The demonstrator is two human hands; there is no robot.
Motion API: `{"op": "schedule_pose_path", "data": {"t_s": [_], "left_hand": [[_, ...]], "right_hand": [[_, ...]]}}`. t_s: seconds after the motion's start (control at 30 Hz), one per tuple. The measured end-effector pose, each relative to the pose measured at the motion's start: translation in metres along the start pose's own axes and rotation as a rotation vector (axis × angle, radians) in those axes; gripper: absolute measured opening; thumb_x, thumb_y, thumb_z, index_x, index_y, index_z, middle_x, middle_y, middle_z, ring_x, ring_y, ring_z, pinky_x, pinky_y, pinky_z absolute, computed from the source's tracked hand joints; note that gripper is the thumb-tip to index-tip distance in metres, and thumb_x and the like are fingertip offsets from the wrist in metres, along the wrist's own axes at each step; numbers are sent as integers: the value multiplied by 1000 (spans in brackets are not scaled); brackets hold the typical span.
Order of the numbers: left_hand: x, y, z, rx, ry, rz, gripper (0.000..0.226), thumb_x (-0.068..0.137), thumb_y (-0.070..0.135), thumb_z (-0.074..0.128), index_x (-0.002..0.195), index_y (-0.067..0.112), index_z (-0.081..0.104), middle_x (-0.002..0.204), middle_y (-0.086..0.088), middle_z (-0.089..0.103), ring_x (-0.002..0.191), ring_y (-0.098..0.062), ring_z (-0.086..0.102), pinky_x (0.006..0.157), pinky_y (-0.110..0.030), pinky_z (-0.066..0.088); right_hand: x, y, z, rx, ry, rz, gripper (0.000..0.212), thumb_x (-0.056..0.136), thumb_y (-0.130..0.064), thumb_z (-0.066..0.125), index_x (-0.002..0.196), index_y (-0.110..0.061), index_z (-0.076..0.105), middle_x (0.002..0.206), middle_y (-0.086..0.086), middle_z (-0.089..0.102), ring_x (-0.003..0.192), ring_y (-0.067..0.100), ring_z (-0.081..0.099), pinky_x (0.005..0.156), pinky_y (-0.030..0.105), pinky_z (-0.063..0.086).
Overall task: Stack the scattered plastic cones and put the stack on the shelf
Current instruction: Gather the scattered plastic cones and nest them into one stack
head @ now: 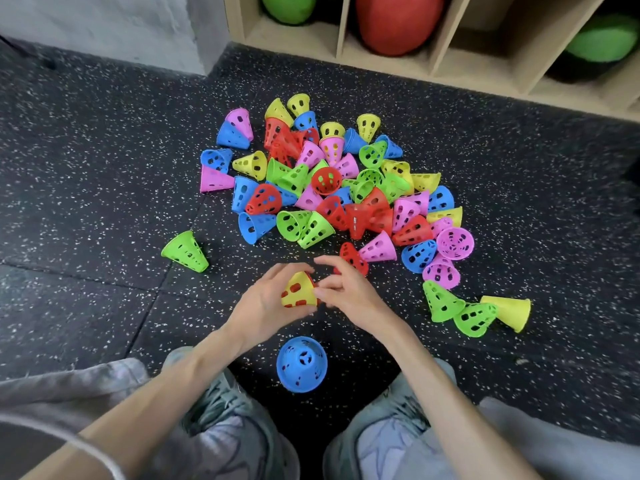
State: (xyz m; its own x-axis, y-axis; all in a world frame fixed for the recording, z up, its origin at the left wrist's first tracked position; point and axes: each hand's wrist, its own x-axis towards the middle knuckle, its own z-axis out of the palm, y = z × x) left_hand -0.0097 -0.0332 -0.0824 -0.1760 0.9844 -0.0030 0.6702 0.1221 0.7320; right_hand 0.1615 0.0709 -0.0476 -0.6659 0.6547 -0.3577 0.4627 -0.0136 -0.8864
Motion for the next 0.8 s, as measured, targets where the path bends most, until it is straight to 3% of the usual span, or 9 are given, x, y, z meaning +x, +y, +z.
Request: {"op": "schedule_pose_path", "data": {"t_s": [0.07, 0.2, 0.27, 0.37, 0.47, 0.53, 0.6, 0.7, 0.8], "left_hand": [[3, -3, 6, -15, 14, -33, 62, 79, 46, 82, 131, 49, 47, 124, 21, 52, 104, -4, 56, 89, -32, 51], [5, -8, 17, -33, -23, -109, 59, 82, 43, 82, 128, 48, 45, 126, 15, 54, 105, -8, 55, 90, -37, 50], [7, -8, 22, -31, -43, -136, 59, 82, 42, 82, 127, 49, 44, 123, 15, 55, 99, -9, 56, 86, -37, 52], [7, -8, 27, -15, -60, -160, 57, 82, 41, 82, 125, 48, 45, 114, 14, 58, 91, -6, 56, 79, -35, 51], [5, -15, 29, 34, -73, -191, 56, 82, 43, 81, 124, 46, 45, 108, 11, 60, 88, -11, 58, 79, -39, 53], [3, -23, 30, 53, -78, -229, 56, 82, 45, 81, 124, 47, 44, 103, 8, 61, 85, -13, 58, 78, -41, 53], [2, -29, 31, 58, -78, -260, 56, 81, 47, 81, 123, 47, 43, 96, 6, 62, 81, -13, 58, 75, -41, 53], [1, -35, 32, 38, -65, -296, 56, 80, 49, 82, 120, 47, 43, 87, 3, 62, 76, -16, 60, 72, -41, 54], [2, -34, 32, 24, -59, -300, 56, 79, 47, 83, 119, 45, 45, 86, 2, 62, 76, -17, 60, 72, -42, 54]], "right_hand": [[-5, 7, -16, 78, 107, -2, 36, 95, -14, 66, 126, -31, 59, 100, -1, 76, 87, 9, 70, 78, 22, 53], [-9, 29, -59, -21, 390, 26, 23, 97, -12, 62, 115, -24, 70, 107, -6, 73, 98, 8, 67, 90, 34, 55], [-4, 33, -79, -79, 473, 38, 23, 99, -9, 58, 114, -22, 68, 110, -10, 68, 100, 4, 62, 89, 30, 52], [11, 35, -109, -381, 481, 20, 26, 97, -7, 58, 114, -23, 70, 117, -5, 62, 106, 8, 55, 91, 22, 39], [22, 43, -139, -589, 483, 21, 29, 94, -5, 61, 118, -19, 70, 133, 2, 58, 129, 20, 48, 107, 29, 32], [24, 47, -154, -606, 478, 80, 34, 95, -4, 60, 125, -20, 66, 147, 3, 50, 140, 24, 40, 116, 36, 26], [25, 51, -162, -578, 441, 115, 40, 97, -3, 57, 132, -21, 61, 153, 4, 46, 128, 20, 50, 116, 41, 31], [22, 58, -163, -446, 399, 154, 44, 99, 0, 53, 139, -16, 55, 146, 2, 53, 126, 19, 55, 109, 37, 40], [15, 65, -162, -362, 488, 125, 38, 100, -2, 53, 135, -16, 59, 131, 1, 64, 119, 17, 60, 106, 39, 47]]}}
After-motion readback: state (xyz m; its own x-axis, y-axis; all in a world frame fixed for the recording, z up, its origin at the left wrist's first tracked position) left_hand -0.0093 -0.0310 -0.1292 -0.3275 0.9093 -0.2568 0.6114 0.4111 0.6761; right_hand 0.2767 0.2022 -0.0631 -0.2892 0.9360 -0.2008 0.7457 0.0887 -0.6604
